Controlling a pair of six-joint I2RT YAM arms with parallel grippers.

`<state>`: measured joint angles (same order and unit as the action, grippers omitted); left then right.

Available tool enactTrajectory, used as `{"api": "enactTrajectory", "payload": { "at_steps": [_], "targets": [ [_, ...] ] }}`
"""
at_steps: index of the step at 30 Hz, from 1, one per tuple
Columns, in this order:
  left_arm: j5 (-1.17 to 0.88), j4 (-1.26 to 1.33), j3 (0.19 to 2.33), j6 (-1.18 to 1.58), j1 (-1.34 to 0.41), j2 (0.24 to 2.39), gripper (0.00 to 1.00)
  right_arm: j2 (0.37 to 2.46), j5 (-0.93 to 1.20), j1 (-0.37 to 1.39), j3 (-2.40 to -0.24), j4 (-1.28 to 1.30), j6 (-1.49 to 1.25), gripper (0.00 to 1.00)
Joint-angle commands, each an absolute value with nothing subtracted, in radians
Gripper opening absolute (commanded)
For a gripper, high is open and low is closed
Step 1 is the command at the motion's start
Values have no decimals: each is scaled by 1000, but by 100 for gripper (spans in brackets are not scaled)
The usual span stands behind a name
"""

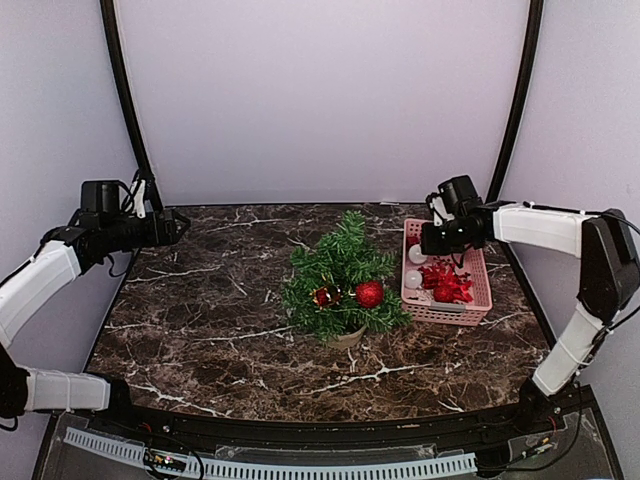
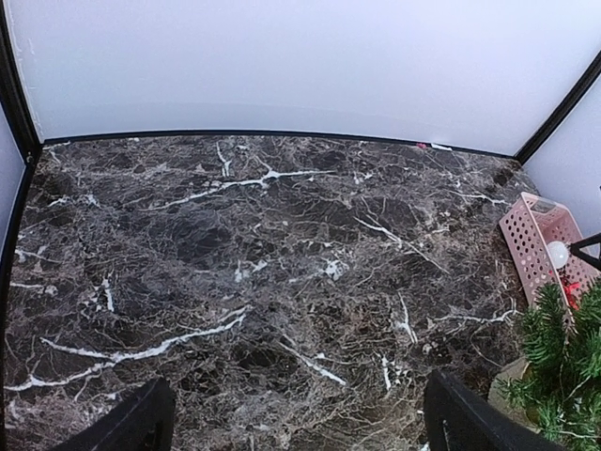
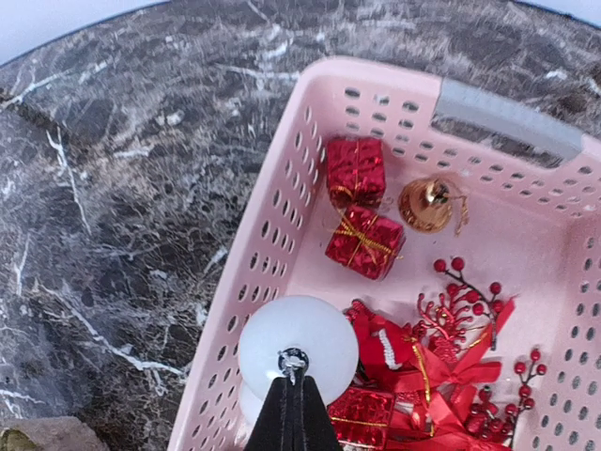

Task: Decorate the small christmas tree
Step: Pick up the ornament ball from the bin.

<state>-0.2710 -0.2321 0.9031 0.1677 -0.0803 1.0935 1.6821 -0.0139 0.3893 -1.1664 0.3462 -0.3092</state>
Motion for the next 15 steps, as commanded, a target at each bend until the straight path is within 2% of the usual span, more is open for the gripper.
{"api": "enactTrajectory", "payload": {
  "at_steps": [1, 8, 15],
  "targets": [
    [-341, -157, 868, 163, -72, 1027, 95, 1552, -59, 396, -1194, 391, -285, 0],
    [-542, -18, 795, 190, -115, 939, 94, 1347, 129, 405, -1264, 541, -253, 0],
    [-475, 43, 821, 263, -404, 878, 92, 1201, 406, 533, -1388, 629, -245, 0]
  ]
}}
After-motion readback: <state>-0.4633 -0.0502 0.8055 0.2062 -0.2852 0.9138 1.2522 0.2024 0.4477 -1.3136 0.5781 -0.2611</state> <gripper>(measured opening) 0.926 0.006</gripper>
